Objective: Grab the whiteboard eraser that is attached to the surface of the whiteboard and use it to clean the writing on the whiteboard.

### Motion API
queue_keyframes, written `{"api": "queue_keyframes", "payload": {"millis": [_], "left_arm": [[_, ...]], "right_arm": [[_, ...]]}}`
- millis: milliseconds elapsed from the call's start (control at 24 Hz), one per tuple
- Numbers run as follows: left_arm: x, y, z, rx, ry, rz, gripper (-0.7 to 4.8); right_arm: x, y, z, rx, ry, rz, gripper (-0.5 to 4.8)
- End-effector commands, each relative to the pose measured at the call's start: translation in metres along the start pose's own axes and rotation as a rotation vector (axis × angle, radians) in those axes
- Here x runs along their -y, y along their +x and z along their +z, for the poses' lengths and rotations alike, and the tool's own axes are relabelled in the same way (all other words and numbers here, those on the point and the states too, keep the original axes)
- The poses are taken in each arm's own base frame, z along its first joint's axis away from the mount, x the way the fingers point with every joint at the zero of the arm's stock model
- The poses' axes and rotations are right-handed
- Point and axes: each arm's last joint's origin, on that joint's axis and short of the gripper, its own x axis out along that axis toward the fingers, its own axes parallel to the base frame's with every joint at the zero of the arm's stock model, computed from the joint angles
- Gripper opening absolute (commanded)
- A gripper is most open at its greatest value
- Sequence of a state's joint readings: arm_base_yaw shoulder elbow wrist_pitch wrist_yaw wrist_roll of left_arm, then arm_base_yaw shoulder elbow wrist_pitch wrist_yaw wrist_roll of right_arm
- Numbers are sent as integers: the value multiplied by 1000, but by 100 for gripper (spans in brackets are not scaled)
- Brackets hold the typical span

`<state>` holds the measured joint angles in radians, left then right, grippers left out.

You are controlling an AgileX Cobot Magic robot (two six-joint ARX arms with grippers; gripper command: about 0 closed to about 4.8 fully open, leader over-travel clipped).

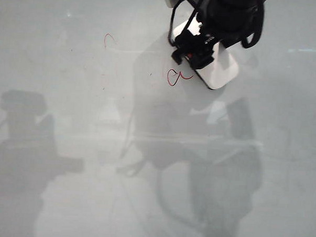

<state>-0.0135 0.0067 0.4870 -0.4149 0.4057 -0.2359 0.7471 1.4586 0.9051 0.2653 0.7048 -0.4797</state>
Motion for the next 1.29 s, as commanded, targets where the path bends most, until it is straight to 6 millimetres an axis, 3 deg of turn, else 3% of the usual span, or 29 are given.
{"api": "queue_keyframes", "payload": {"millis": [42, 167, 375, 541, 666, 833, 1000, 1124, 1291], "left_arm": [[1, -1, 3, 17, 12, -1, -5], [1, -1, 3, 17, 11, -2, -5], [1, -1, 3, 17, 30, -1, -5], [1, -1, 3, 18, 34, 4, -5], [0, -1, 3, 22, 34, 22, -5], [0, -1, 3, 25, 34, 32, -5], [0, -1, 3, 26, 34, 39, -5], [0, -1, 3, 26, 33, 39, -5], [-1, -1, 3, 29, 33, 50, -5]], "right_arm": [[-7, 11, 1, 46, 14, 38, 240], [-31, 27, -12, 24, -27, 102, 240], [-51, 35, -20, 21, -56, 136, 240], [-61, 28, -16, 22, -104, 117, 241], [-55, 19, -9, 1, -118, 19, 240], [-30, -9, 22, 174, -161, 9, 238], [-16, -9, 52, 227, -148, -14, 247], [-17, 0, 75, 230, -140, -6, 246], [-40, 15, 101, 207, -177, 44, 244]]}}
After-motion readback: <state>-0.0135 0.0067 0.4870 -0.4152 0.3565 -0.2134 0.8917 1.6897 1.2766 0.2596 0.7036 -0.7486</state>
